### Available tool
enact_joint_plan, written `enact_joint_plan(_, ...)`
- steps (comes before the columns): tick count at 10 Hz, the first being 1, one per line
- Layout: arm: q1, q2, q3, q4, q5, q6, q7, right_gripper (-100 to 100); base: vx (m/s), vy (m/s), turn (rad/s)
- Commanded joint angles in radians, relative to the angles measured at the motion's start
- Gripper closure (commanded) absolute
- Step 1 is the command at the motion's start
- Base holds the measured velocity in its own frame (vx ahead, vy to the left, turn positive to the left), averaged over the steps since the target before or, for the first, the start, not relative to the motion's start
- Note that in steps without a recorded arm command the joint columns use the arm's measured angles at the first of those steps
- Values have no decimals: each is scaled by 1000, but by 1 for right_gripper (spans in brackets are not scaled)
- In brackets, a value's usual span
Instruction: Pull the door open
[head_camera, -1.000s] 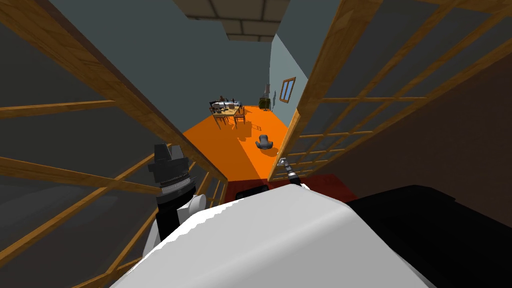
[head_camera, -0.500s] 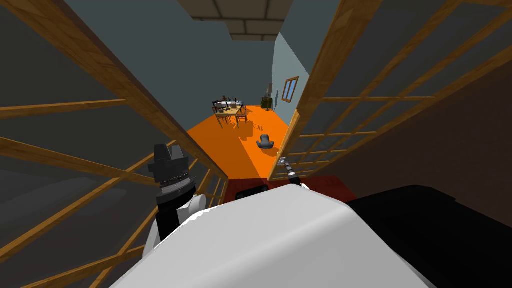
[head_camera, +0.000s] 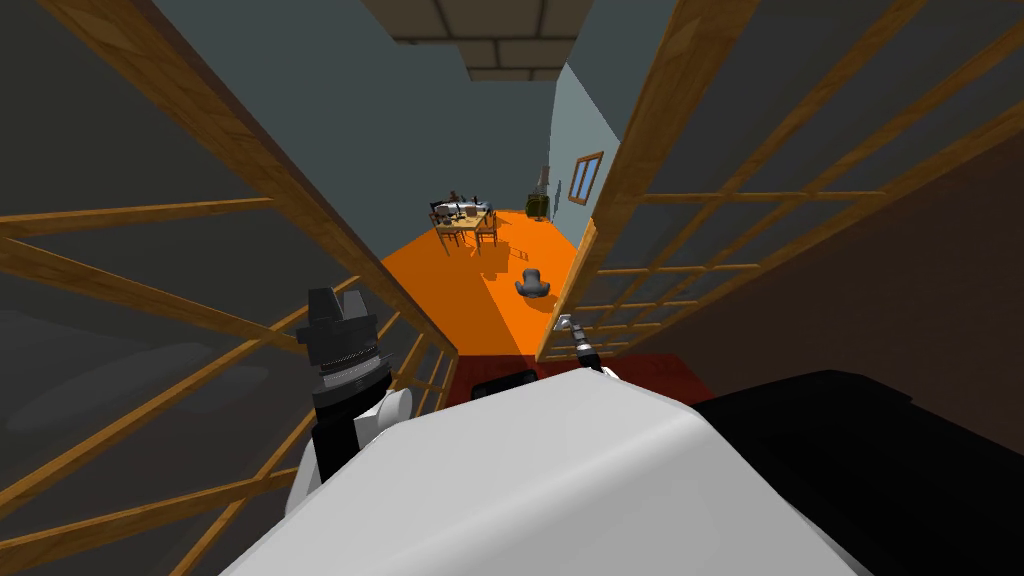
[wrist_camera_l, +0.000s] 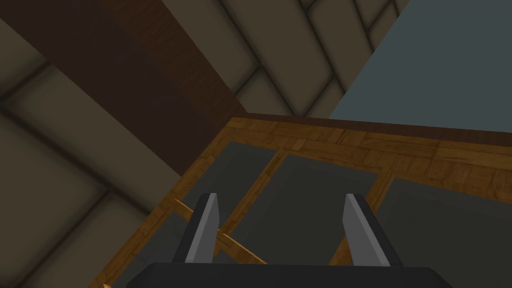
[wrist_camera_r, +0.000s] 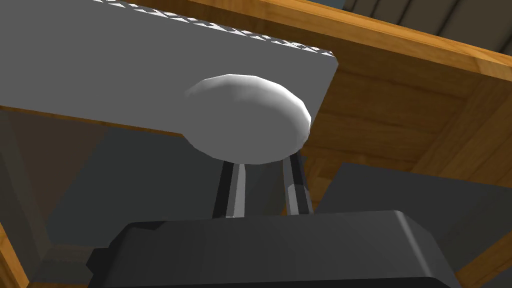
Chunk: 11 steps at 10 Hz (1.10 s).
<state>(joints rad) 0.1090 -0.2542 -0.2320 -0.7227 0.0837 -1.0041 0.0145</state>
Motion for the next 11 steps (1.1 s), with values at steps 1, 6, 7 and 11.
enact_joint_plan(1, -3, 3, 10, -7, -9, -3, -28, 100, -35, -20, 36)
enact_joint_plan(6, -7, 6, 0, -2, 33, 6, 115, -100, -17, 15, -58)
enact_joint_plan(7, -9, 8, -1, -1, 44, 7, 143, -100, -21, 19, -80)
enact_joint_plan(11, -14, 12, -2, 0, 67, 9, 230, -100, -19, 11, -46)
